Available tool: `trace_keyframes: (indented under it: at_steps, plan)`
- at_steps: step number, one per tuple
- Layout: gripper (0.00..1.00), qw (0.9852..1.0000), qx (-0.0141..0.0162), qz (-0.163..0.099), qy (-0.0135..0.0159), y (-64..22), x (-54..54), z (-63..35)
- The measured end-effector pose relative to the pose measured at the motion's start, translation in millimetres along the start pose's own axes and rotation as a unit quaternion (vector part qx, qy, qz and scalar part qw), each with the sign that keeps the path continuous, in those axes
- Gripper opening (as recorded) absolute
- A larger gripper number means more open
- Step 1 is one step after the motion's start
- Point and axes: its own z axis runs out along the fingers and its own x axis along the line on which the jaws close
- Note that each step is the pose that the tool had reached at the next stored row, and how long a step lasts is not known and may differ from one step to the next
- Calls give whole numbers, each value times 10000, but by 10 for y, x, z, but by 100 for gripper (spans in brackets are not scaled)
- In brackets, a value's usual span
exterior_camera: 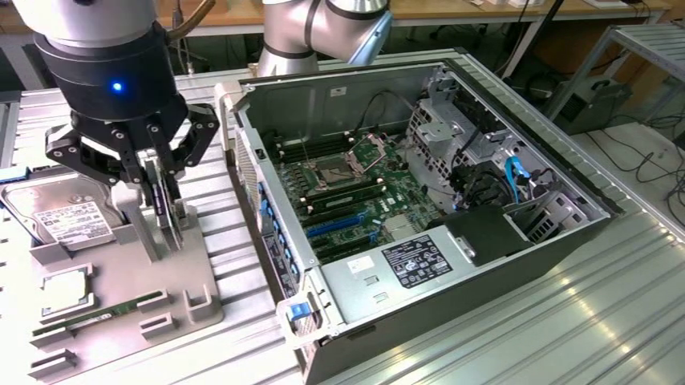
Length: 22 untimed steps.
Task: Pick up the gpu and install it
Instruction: 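Pick up the gpu and move the gpu toward the slot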
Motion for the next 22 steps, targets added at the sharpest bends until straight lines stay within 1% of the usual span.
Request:
trace_keyframes:
  at_steps: [3,6,22]
  plan:
    - [27,10000,0,0,0,0,-2,-152]
    - [27,10000,0,0,0,0,-2,-215]
    - [27,10000,0,0,0,0,-4,-333]
